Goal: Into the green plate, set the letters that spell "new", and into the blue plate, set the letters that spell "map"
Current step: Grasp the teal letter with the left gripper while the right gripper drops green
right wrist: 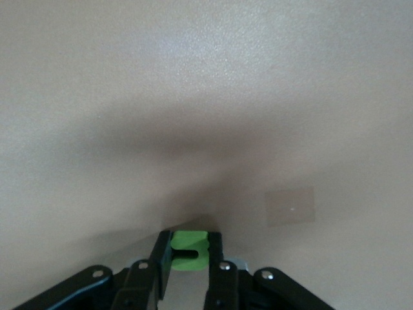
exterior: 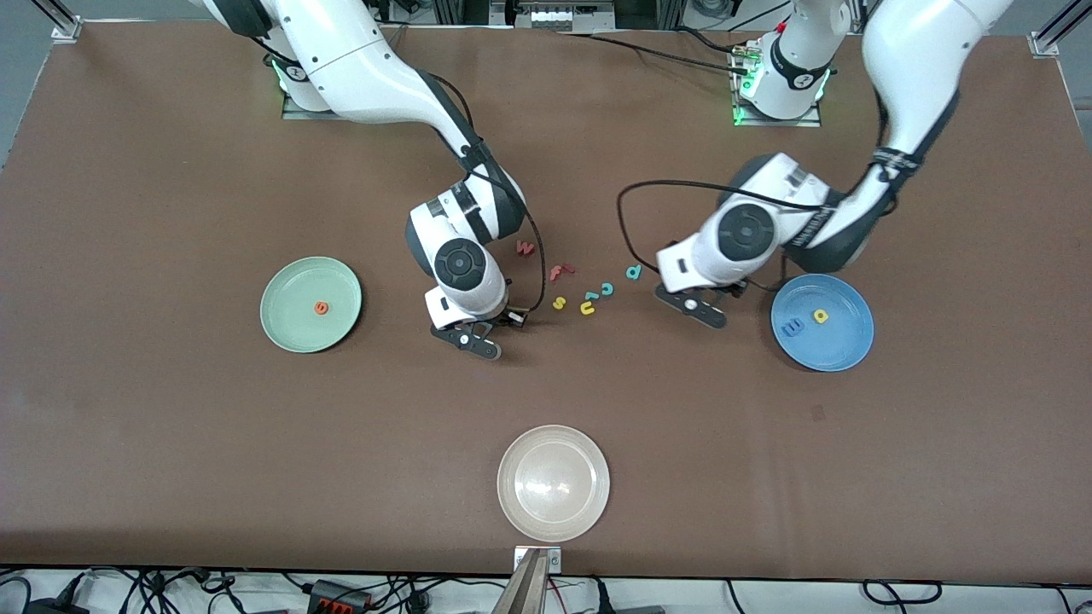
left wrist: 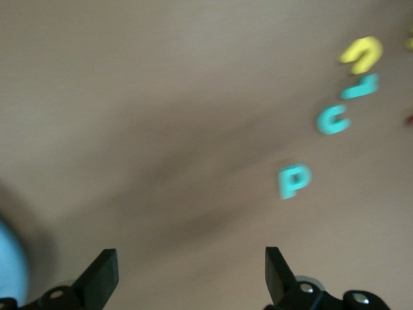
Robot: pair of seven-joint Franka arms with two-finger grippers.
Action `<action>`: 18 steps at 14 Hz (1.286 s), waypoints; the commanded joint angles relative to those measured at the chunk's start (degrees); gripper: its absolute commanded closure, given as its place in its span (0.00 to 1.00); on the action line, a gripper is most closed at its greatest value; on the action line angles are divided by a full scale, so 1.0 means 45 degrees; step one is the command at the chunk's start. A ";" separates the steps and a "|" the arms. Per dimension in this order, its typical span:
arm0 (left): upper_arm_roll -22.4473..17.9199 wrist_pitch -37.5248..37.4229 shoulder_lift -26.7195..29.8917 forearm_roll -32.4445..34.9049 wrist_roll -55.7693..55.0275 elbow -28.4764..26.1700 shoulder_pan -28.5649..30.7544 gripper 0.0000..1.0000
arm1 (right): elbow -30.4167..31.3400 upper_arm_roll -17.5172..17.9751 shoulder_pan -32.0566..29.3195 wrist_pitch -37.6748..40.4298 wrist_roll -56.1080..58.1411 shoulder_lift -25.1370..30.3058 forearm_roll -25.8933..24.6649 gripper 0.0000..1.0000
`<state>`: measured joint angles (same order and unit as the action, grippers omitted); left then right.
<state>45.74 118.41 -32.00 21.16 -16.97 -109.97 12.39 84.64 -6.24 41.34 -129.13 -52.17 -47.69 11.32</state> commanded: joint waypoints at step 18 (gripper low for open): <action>-0.0302 0.3688 -0.2070 0.3344 -0.4120 -0.1109 -0.1056 0.88 | 0.4979 -0.2559 -0.2898 0.3363 0.7061 0.3723 -0.0054 0.88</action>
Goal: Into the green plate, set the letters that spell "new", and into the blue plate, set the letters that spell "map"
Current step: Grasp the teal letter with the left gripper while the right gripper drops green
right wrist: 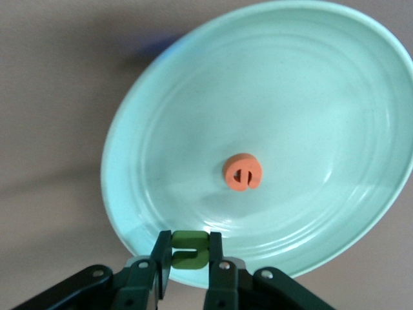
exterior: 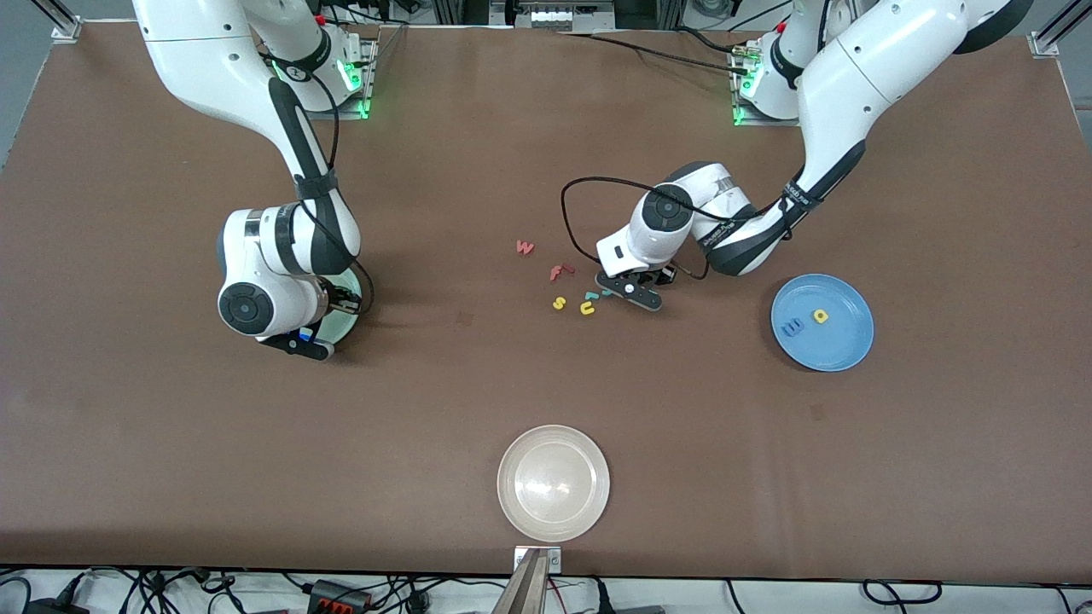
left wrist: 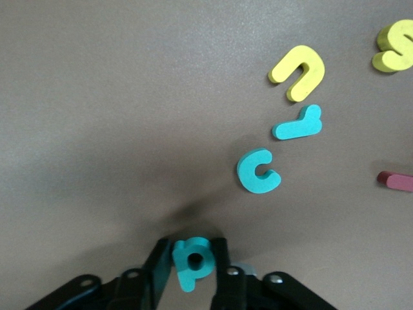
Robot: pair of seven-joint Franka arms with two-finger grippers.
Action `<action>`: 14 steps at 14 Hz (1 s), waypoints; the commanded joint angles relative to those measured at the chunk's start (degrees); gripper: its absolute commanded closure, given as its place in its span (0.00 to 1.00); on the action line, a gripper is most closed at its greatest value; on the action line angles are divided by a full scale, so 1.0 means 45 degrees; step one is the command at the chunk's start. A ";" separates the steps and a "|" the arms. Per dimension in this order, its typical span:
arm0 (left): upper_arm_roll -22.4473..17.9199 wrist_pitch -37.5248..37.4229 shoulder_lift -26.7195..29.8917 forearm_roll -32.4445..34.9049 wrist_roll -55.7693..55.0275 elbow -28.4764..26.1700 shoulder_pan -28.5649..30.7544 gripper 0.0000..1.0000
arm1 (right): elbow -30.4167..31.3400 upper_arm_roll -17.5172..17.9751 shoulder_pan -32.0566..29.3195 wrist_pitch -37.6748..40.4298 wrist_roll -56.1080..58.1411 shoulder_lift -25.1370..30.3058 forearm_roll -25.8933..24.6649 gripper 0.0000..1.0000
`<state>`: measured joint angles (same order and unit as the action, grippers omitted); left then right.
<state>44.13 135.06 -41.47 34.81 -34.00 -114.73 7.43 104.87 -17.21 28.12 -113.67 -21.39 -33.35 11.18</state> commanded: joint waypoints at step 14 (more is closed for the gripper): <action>0.0545 -0.7416 0.1014 0.0135 0.7770 0.3115 0.4342 0.77 | -0.0394 0.0815 0.1033 -0.0499 0.0026 0.0830 0.0737 0.00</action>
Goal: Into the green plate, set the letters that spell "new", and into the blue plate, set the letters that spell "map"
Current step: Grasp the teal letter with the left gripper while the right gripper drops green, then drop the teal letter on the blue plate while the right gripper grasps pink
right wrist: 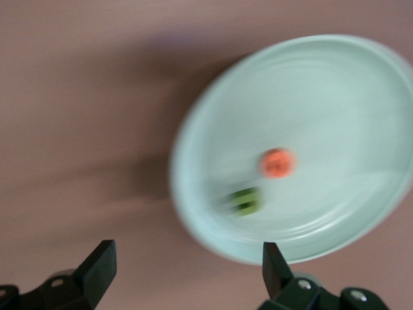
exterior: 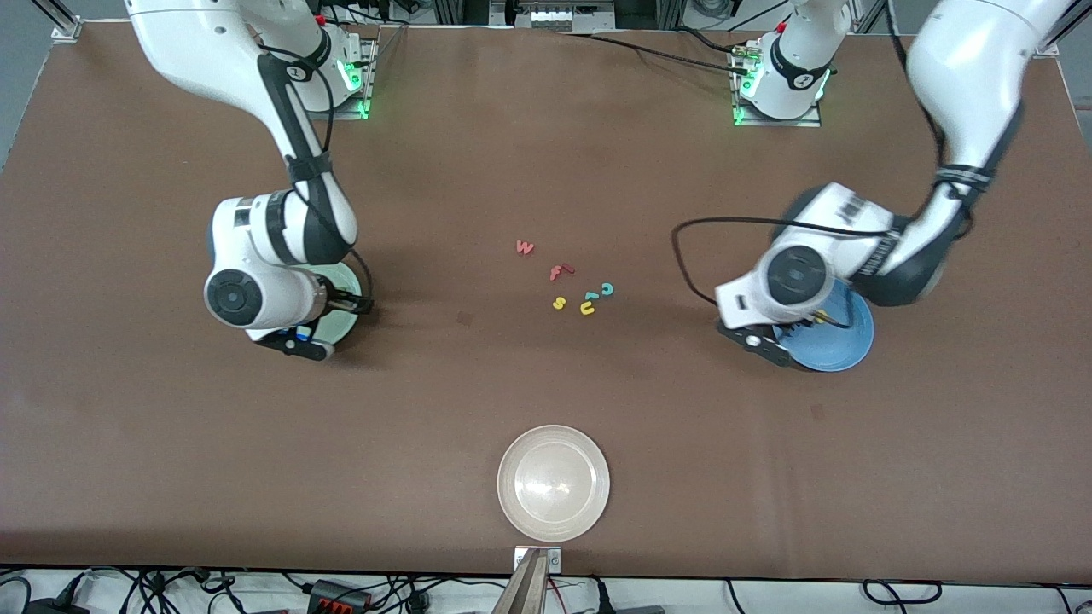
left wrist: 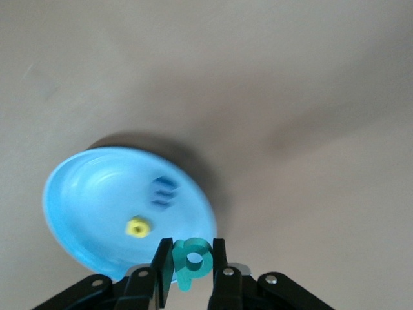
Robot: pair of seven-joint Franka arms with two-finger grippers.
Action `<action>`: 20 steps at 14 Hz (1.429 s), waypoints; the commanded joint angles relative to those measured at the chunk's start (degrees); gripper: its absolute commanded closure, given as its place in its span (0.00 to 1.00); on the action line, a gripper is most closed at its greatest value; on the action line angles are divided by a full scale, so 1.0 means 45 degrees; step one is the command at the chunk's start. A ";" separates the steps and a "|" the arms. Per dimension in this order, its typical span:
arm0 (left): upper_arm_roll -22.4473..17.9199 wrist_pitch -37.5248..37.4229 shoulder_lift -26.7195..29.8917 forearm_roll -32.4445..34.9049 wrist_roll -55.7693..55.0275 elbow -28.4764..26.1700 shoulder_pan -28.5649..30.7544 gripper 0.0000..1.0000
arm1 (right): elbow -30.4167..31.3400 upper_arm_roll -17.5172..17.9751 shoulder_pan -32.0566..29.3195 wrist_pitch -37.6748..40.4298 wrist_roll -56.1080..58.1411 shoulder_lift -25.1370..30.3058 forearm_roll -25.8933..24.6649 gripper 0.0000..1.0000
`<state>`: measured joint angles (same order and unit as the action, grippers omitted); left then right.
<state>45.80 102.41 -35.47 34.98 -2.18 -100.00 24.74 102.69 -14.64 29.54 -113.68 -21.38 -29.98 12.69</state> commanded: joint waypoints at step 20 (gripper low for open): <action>0.2809 -0.4822 -0.0126 -0.0447 0.0562 0.5730 0.1359 0.00 | 0.0110 0.0284 0.6657 -0.3388 0.6619 -0.1013 0.0423 0.00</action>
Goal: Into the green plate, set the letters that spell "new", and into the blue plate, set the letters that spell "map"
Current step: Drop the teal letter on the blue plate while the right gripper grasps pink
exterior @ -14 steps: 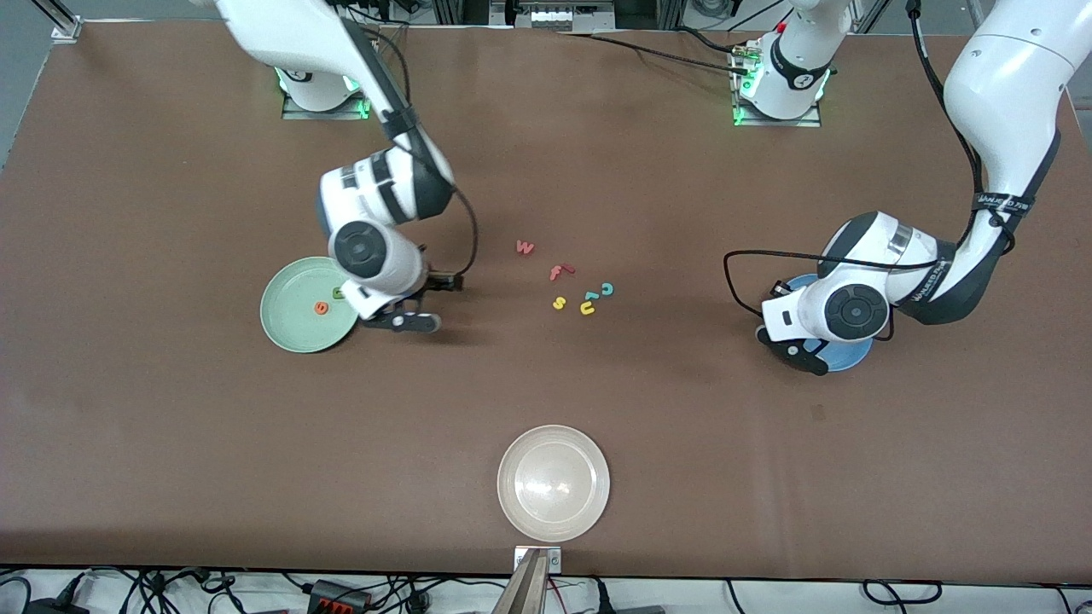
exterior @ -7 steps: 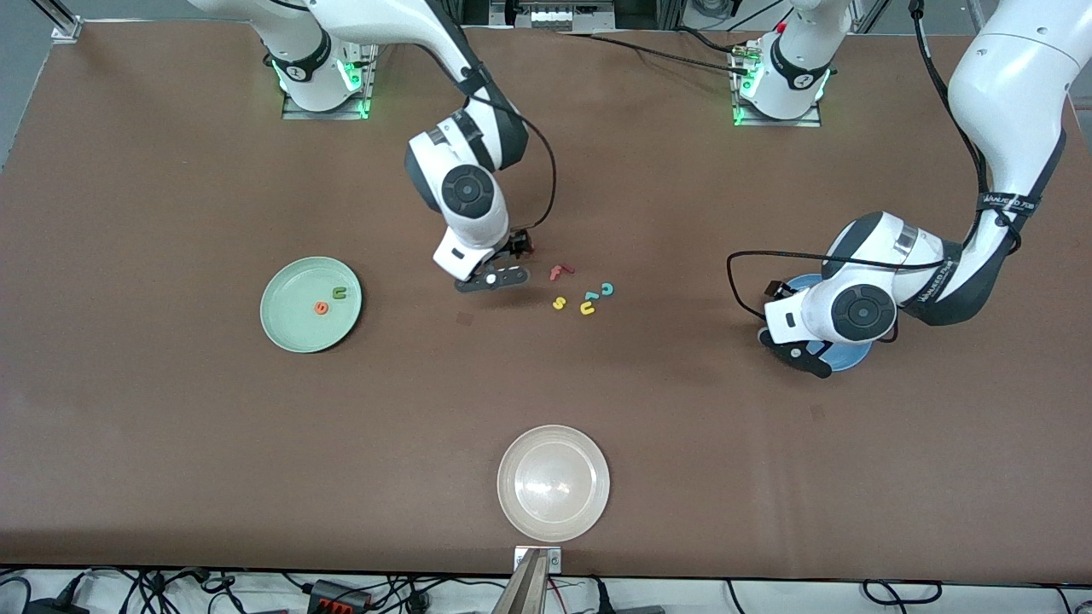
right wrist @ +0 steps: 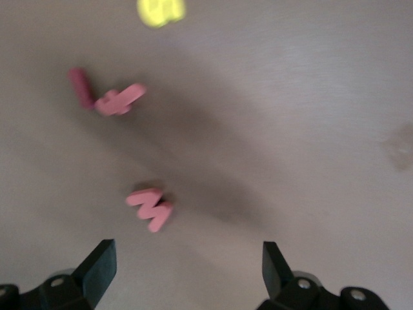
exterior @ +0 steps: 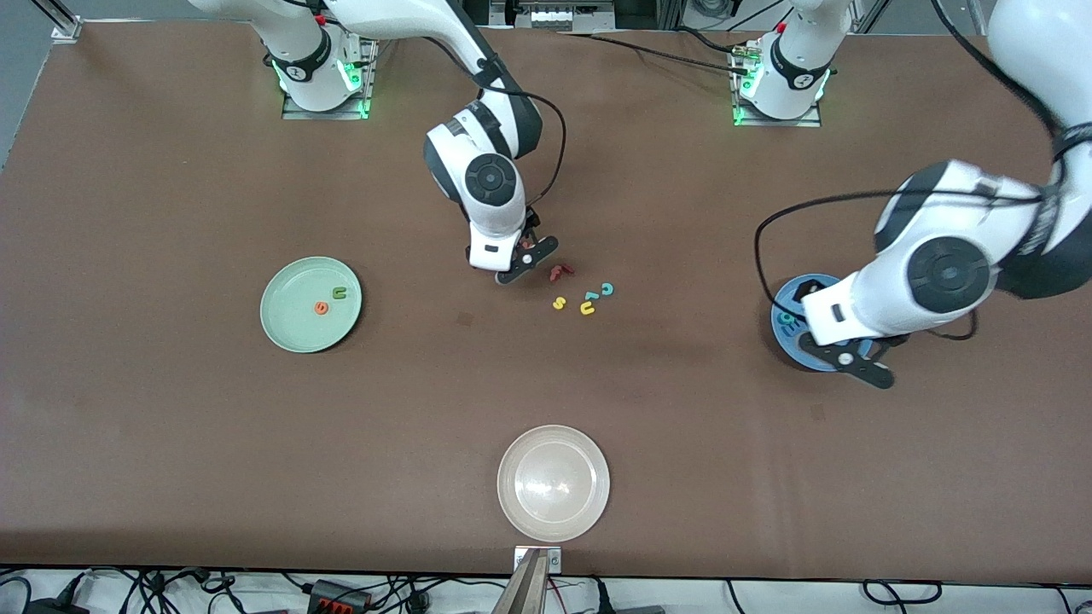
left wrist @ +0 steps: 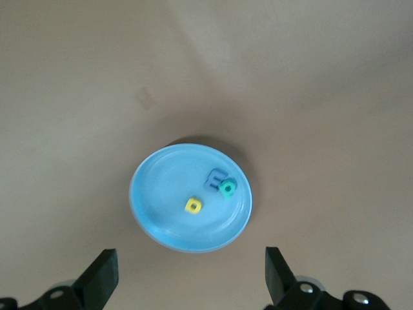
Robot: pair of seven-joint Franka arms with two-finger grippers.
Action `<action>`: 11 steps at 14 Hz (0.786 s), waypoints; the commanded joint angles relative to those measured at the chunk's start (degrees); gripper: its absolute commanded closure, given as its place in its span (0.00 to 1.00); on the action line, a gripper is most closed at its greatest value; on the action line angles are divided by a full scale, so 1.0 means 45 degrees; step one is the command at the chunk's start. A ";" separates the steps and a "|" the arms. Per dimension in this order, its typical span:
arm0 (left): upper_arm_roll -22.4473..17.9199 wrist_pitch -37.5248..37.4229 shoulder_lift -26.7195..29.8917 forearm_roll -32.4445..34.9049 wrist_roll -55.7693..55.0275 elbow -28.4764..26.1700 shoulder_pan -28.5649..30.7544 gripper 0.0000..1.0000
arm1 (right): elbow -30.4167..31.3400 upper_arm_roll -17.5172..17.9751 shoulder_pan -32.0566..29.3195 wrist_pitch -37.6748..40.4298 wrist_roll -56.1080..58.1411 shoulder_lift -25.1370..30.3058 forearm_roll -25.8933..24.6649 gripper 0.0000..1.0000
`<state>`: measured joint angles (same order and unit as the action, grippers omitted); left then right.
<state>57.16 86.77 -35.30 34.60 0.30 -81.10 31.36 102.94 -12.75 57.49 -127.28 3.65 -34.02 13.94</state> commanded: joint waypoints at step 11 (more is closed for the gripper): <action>-0.5502 -0.1026 0.3735 -0.5705 -0.0027 0.2011 -0.2295 0.00 | 0.0171 -0.0155 0.0916 -0.1912 0.4541 -0.1033 0.0008 0.34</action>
<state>42.99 78.64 -25.67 16.23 0.13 -67.32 25.23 103.03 -12.84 60.36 -135.56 22.81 -38.59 13.81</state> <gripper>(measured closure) 0.000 0.330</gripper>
